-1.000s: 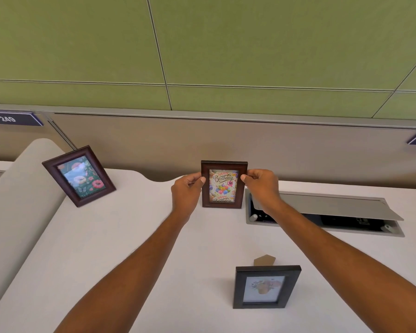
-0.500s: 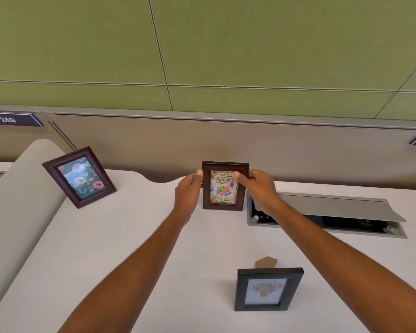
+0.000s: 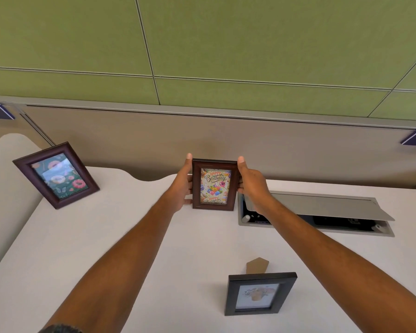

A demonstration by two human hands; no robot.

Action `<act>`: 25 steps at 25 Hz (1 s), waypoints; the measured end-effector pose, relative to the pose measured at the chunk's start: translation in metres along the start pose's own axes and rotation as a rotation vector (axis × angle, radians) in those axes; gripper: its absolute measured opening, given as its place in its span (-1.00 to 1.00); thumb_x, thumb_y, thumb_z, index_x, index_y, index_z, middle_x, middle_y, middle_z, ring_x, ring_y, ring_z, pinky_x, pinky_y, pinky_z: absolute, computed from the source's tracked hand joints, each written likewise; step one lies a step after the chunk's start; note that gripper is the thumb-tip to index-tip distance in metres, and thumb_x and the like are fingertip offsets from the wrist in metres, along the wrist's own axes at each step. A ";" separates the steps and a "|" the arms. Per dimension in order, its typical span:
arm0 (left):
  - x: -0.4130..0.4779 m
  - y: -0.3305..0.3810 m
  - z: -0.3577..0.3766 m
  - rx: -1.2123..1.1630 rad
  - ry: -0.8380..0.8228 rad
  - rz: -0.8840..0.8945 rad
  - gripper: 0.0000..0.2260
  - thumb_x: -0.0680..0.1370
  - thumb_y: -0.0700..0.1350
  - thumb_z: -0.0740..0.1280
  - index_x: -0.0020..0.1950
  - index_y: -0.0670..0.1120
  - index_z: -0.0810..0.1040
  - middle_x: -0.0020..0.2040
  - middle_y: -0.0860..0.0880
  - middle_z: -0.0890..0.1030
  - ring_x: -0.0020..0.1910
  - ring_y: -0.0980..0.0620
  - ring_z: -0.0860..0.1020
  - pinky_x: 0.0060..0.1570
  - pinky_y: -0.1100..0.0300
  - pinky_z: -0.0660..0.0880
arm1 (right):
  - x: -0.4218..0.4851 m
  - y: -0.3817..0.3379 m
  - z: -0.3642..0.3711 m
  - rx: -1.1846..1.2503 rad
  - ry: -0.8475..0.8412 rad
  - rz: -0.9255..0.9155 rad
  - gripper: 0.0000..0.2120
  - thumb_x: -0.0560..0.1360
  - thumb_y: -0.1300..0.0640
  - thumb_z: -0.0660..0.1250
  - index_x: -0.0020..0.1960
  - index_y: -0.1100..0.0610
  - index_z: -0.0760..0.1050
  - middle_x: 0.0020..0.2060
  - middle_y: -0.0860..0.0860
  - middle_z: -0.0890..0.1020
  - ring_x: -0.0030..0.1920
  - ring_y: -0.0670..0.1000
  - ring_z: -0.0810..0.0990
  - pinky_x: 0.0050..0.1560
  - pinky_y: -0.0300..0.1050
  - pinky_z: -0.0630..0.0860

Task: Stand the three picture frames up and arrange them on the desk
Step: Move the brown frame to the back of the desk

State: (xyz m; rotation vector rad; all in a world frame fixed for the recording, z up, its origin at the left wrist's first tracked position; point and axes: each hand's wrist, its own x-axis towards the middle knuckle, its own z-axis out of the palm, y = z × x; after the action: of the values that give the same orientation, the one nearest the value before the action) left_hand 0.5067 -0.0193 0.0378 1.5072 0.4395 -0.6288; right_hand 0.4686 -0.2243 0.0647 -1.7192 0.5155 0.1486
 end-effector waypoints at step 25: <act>-0.002 -0.029 -0.015 -0.012 0.018 0.075 -0.19 0.53 0.60 0.03 0.32 0.00 0.66 0.30 -0.07 0.73 0.26 -0.12 0.69 0.42 -0.17 0.46 | 0.006 0.004 0.005 -0.049 -0.055 0.028 -0.59 0.71 -0.34 0.05 0.00 -0.11 0.52 0.12 0.04 0.68 0.20 0.10 0.67 0.40 0.15 0.58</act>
State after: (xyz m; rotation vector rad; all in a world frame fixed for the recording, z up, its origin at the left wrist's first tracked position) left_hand 0.4887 -0.0030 0.0157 1.5115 0.3984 -0.5530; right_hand 0.4729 -0.2216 0.0574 -1.7511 0.4988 0.2300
